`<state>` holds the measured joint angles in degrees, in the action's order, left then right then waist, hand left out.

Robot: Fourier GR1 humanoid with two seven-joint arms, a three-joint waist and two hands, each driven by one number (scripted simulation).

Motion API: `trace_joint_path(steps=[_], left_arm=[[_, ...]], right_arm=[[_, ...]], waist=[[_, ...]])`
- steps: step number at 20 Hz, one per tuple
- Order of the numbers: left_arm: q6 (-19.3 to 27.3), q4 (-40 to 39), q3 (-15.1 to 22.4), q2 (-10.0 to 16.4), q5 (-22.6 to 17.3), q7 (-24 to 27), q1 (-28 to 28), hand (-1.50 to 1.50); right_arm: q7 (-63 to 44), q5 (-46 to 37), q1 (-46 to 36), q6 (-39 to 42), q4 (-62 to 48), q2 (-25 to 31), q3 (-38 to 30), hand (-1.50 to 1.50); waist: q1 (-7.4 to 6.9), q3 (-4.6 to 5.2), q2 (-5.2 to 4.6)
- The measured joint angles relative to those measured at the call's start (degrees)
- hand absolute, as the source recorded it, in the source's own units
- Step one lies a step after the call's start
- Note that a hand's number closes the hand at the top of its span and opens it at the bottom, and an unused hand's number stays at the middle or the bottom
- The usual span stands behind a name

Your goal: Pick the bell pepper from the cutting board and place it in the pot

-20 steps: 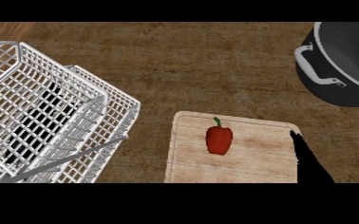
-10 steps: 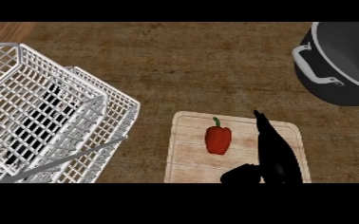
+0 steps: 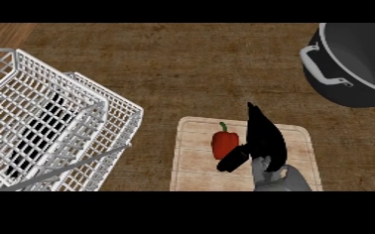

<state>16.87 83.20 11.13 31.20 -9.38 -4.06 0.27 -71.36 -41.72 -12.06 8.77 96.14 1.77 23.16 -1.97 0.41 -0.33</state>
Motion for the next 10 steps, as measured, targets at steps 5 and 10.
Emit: trace_joint_path(steps=[5, 10], left_arm=[[0.4, 0.7, -0.3, -0.5, 0.4, 0.1, -0.9, 0.00], [-0.5, 0.7, -1.2, 0.1, 0.1, -0.6, -0.9, 0.00]], right_arm=[[0.0, 1.9, -3.9, 0.9, -5.7, -0.7, -1.4, -1.50], [-0.1, 3.2, -6.5, 1.0, -10.4, -0.9, -2.0, -1.50]], waist=[[0.37, -0.06, 0.16], [0.68, -0.02, 0.33]])
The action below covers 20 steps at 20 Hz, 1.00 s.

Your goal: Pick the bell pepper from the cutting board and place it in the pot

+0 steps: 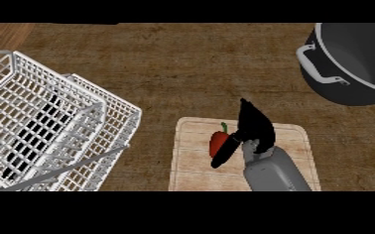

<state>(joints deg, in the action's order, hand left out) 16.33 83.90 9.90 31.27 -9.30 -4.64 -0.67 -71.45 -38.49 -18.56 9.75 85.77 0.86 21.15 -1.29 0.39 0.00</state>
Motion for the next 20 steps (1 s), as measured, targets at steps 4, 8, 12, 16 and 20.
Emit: trace_joint_path(steps=[4, 8, 12, 16, 20], left_arm=[[-1.2, -0.3, -1.1, 0.5, -0.5, -0.2, 0.1, 0.00], [-1.3, -0.6, -1.6, 0.0, -0.2, 0.5, -0.1, 0.00], [-1.5, -0.8, -1.9, -0.4, 0.2, 1.2, -0.2, 0.00], [-2.1, -0.1, -2.5, -0.6, 0.4, 0.6, -0.7, 0.00], [-2.0, -0.8, -2.8, -1.5, 1.2, 0.9, -0.5, 0.00]], right_arm=[[0.0, 0.4, -1.1, 0.0, -2.0, -0.1, 0.1, -1.50], [-0.2, 1.3, -1.8, -0.7, -3.7, -0.1, 0.6, -1.50], [-0.2, 2.6, -1.9, -0.8, -4.2, -0.1, 1.3, 1.50], [1.1, 2.3, -3.5, -0.5, -6.2, 0.5, 2.1, 1.50], [2.0, 2.4, -4.7, -0.2, -6.9, 0.7, 2.6, 1.50]], waist=[[0.38, 0.00, 0.14], [0.53, -0.03, 0.24], [0.72, -0.02, 0.33], [0.78, 0.11, 0.47], [0.91, 0.12, 0.40]])
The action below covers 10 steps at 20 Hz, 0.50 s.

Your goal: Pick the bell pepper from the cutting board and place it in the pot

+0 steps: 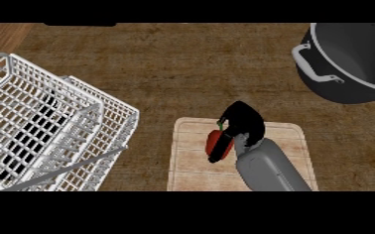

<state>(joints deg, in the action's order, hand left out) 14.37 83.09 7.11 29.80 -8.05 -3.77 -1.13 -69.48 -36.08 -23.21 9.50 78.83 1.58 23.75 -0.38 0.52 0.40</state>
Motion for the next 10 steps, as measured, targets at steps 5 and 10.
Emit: trace_joint_path(steps=[5, 10], left_arm=[[-0.1, 1.7, 0.1, -0.4, 0.8, -1.2, -0.3, 0.00], [-0.7, 1.9, 0.5, -0.8, 1.3, -1.6, 1.3, 0.00]], right_arm=[[3.6, -0.5, -8.6, 0.3, -7.6, 0.5, -5.4, 1.50], [11.2, -1.0, -21.5, -1.3, -22.9, 5.0, -13.9, 1.50]], waist=[[-0.71, -0.18, -0.49], [-2.35, -0.30, -1.39]])
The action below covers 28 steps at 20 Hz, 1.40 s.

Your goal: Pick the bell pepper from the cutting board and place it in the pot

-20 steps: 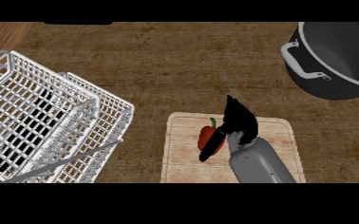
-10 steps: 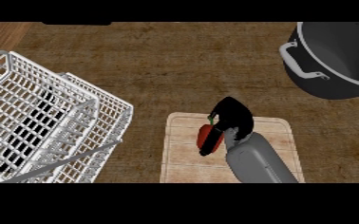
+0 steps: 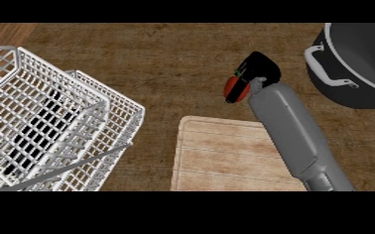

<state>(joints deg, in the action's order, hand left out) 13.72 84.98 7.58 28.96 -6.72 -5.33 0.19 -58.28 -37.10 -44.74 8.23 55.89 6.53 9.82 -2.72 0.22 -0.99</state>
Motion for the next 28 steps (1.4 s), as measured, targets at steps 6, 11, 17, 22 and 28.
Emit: trace_joint_path(steps=[6, 11, 17, 22, 28], left_arm=[[-0.8, -0.5, -0.1, -0.9, 0.4, 0.9, 0.1, 0.00], [-1.1, -1.1, -0.6, -0.9, 1.0, 1.2, -0.3, 0.00], [-0.6, -1.1, -0.9, -1.3, 1.5, 0.0, -0.8, 0.00], [-1.3, -1.1, -2.2, -0.9, 1.0, 0.1, -1.1, 0.00], [-2.1, -0.7, -2.9, -1.0, 1.1, -0.1, -1.4, 0.00]], right_arm=[[3.0, -4.4, -11.5, -3.7, -16.2, 1.8, -2.6, 1.50], [1.5, -11.9, -18.2, -7.1, -20.3, 3.7, 0.3, 1.50], [-1.9, -22.5, -23.8, -12.2, -21.1, 6.7, 4.7, 1.50], [-2.6, -25.8, -27.0, -16.2, -20.0, 8.8, 2.8, 1.50], [-0.7, -27.8, -26.7, -22.3, -19.2, 12.2, -0.9, 1.50]], waist=[[-0.32, -0.07, -0.03], [0.17, -0.05, 0.26], [0.96, 0.06, 0.64], [1.42, 0.04, 0.75], [1.75, 0.00, 0.72]])
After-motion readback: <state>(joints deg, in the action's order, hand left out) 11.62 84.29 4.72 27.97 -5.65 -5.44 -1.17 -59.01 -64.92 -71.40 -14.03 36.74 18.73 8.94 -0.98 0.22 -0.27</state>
